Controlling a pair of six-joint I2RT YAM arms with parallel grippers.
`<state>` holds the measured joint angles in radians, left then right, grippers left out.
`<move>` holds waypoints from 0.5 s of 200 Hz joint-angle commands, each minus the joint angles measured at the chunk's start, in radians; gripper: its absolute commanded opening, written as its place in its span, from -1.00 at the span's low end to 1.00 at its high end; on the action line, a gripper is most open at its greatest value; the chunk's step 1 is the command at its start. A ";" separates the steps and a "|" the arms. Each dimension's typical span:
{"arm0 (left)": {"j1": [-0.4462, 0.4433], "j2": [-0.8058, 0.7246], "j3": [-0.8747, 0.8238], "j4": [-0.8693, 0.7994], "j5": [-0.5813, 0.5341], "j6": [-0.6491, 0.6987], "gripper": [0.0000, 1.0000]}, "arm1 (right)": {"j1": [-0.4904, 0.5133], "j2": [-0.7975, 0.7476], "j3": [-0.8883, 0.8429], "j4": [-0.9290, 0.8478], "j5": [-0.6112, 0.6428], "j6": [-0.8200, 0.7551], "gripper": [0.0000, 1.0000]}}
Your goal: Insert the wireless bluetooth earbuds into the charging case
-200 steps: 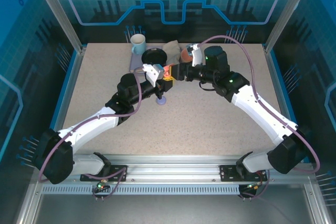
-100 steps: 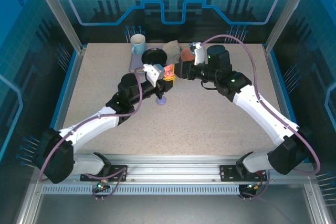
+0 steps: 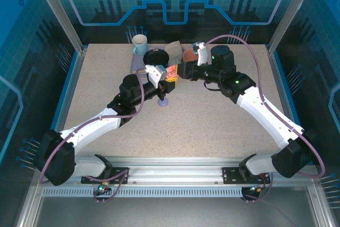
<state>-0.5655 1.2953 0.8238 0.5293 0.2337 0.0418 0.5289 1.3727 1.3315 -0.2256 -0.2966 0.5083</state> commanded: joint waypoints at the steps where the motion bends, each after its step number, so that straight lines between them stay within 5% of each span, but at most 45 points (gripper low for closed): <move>1: 0.004 0.002 0.016 0.047 0.017 -0.010 -1.00 | -0.012 -0.018 0.000 0.012 -0.025 0.001 -0.24; 100: 0.004 0.002 0.018 0.050 0.011 -0.010 -1.00 | -0.012 -0.010 -0.019 0.015 -0.039 0.004 -0.34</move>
<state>-0.5655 1.2953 0.8238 0.5293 0.2337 0.0422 0.5289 1.3727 1.3277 -0.2241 -0.3187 0.5095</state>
